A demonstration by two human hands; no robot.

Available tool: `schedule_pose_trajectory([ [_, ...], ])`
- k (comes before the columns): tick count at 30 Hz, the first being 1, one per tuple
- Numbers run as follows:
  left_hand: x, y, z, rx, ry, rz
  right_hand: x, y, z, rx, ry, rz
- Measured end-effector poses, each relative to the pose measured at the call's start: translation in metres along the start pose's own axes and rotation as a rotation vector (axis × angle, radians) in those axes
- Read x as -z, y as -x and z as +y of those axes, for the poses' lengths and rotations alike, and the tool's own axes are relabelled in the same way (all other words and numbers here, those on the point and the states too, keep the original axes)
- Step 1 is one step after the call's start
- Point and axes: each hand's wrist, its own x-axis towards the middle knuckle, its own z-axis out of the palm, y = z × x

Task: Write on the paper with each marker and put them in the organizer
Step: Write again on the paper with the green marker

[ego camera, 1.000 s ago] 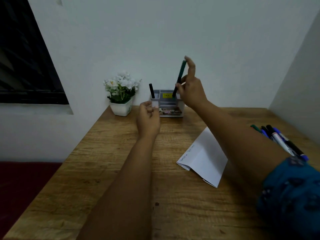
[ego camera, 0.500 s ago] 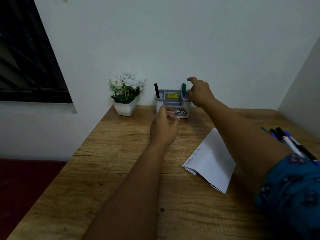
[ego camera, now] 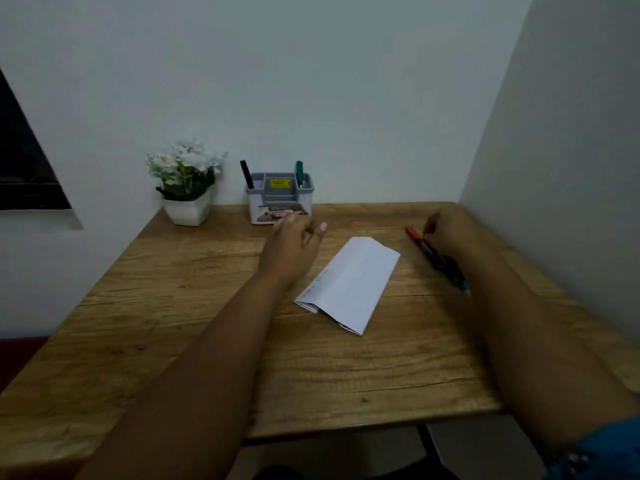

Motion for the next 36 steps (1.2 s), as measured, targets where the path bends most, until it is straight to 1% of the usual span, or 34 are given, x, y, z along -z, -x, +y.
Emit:
schedule_pose_trajectory([
  [2,-0.002,0.004,0.002,-0.006,0.001,-0.02,-0.006,0.006,0.007,-0.014,-0.011,0.01],
  [8,-0.002,0.01,0.006,0.01,0.012,-0.089,-0.019,0.009,0.001,0.012,0.022,-0.034],
  [11,0.001,0.01,0.007,-0.002,-0.009,-0.119,-0.019,0.014,-0.007,0.06,0.013,-0.053],
  [13,0.003,0.01,0.008,-0.044,-0.087,-0.126,-0.018,0.02,-0.018,0.174,-0.062,0.001],
  [14,0.005,0.01,0.01,-0.082,-0.137,-0.111,-0.018,0.023,-0.025,0.281,-0.086,0.035],
  [16,0.008,0.01,0.014,-0.208,-0.231,-0.072,-0.022,0.034,-0.043,0.571,-0.076,0.089],
  [17,0.009,0.008,0.016,-0.262,-0.275,-0.08,-0.026,0.039,-0.052,0.696,-0.062,0.107],
  [18,0.009,0.006,0.018,-0.276,-0.319,-0.116,-0.031,0.044,-0.061,0.778,-0.055,0.116],
  [19,0.009,0.004,0.019,-0.251,-0.351,-0.176,-0.036,0.047,-0.069,0.831,-0.04,0.126],
  [21,0.012,0.002,0.017,-0.151,-0.329,-0.333,-0.047,0.052,-0.082,0.898,0.028,0.137],
  [23,0.018,0.003,0.012,-0.128,-0.235,-0.428,-0.052,0.054,-0.087,0.932,0.064,0.106],
  [25,0.025,0.005,0.007,-0.145,-0.18,-0.46,-0.054,0.055,-0.088,0.99,0.043,0.067],
  [27,0.029,0.005,0.006,-0.118,-0.14,-0.467,-0.054,0.055,-0.088,1.025,0.016,0.051],
  [29,0.03,0.004,0.005,-0.076,-0.123,-0.452,-0.052,0.054,-0.087,1.042,-0.017,0.044],
  [33,0.034,0.004,0.006,-0.056,-0.176,-0.369,-0.05,0.049,-0.082,1.041,-0.019,0.081],
  [34,0.034,0.005,0.005,-0.045,-0.148,-0.339,-0.049,0.047,-0.08,1.024,-0.012,0.076],
  [36,0.036,0.007,0.0,0.046,-0.036,-0.293,-0.046,0.043,-0.075,0.966,-0.008,0.046],
])
